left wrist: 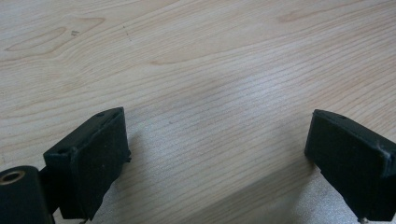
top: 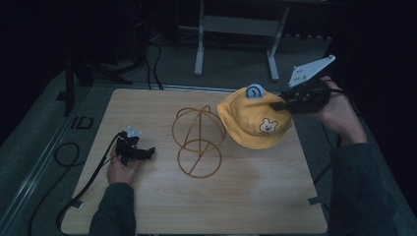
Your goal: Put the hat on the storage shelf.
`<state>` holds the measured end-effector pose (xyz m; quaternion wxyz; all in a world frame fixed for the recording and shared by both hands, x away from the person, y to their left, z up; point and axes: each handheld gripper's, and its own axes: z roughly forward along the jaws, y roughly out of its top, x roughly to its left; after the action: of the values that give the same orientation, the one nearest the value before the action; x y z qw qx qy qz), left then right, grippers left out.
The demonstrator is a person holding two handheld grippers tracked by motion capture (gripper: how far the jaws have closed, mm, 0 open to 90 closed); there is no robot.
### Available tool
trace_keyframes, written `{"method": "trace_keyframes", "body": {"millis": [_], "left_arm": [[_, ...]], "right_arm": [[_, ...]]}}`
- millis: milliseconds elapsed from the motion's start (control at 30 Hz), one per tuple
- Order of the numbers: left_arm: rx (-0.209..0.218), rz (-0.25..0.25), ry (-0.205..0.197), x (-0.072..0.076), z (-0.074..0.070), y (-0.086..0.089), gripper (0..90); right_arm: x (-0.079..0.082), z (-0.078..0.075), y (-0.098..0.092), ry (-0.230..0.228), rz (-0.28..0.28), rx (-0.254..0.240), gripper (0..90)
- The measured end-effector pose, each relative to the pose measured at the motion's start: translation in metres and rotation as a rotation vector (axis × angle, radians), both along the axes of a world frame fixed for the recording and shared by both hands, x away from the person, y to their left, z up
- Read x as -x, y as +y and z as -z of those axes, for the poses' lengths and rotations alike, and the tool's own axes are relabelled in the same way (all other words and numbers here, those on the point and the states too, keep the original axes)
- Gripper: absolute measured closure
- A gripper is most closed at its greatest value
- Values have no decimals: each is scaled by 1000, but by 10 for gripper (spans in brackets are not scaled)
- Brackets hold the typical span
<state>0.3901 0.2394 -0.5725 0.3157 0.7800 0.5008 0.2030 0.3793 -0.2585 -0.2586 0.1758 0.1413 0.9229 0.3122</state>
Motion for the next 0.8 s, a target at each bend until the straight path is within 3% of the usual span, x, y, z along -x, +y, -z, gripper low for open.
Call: {"method": "trace_keyframes", "body": {"millis": [800], "left_arm": [[0, 0, 0, 0, 0, 0, 60]], "right_arm": [[1, -15, 16, -12, -29, -18, 753]]}}
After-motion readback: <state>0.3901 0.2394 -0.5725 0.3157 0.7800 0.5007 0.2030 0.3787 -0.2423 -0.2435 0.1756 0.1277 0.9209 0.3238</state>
